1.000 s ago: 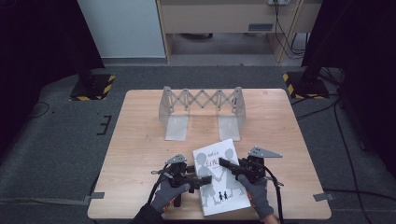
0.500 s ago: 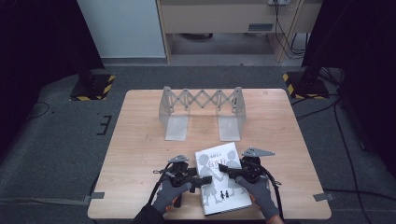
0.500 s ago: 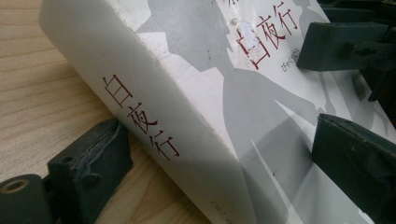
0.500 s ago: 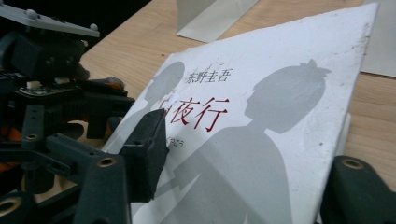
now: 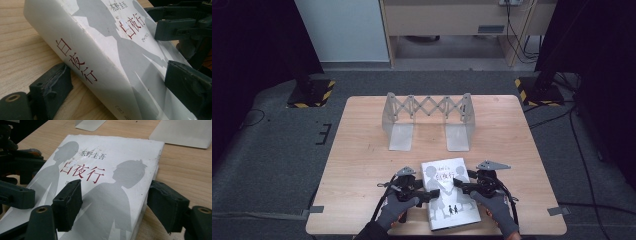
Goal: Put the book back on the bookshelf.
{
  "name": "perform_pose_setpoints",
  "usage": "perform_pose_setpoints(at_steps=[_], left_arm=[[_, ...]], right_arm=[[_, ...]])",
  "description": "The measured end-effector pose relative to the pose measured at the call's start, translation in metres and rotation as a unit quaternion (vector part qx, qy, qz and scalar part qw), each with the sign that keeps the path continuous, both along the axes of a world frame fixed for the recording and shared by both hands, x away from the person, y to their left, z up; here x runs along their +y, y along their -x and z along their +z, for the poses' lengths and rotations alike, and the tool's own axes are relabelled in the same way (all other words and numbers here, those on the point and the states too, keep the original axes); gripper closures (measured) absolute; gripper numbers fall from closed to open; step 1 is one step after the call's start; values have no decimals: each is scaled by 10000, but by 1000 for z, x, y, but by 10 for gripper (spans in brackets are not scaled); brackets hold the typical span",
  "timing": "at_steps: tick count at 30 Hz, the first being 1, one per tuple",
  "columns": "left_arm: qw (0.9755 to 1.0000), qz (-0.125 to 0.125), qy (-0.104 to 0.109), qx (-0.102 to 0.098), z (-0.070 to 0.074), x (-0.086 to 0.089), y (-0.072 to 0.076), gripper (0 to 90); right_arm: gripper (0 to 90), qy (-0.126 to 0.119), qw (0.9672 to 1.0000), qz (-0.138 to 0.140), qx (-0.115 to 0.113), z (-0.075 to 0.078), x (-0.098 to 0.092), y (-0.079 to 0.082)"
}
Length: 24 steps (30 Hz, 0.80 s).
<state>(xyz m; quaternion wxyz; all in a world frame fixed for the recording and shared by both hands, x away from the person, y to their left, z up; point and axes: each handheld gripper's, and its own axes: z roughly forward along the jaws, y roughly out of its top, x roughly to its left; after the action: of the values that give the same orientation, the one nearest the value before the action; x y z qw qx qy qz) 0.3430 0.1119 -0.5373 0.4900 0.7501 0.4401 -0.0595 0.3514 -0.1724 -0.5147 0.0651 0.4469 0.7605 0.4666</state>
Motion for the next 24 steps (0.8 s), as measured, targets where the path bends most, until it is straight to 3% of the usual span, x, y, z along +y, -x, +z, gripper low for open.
perform_pose_setpoints(at_steps=[5,12,17,20,24], left_arm=[[10000,10,7,-3,0,0,0,65],[10000,15,1,9,0,-1,-1,64],[10000,-19,-14,24,0,-2,-1,59],[9998,-43,-185,-95,1,-9,1,1],[9997,-25,-232,-52,2,-10,0,0]], right_arm=[[210,53,9999,-91,52,-1,-3,-2],[222,-317,9983,-11,483,-8,0,-7],[216,-360,9980,11,515,-9,4,-7],[217,-383,9979,-12,530,-9,4,-7],[217,-378,9980,-23,501,-9,4,-6]])
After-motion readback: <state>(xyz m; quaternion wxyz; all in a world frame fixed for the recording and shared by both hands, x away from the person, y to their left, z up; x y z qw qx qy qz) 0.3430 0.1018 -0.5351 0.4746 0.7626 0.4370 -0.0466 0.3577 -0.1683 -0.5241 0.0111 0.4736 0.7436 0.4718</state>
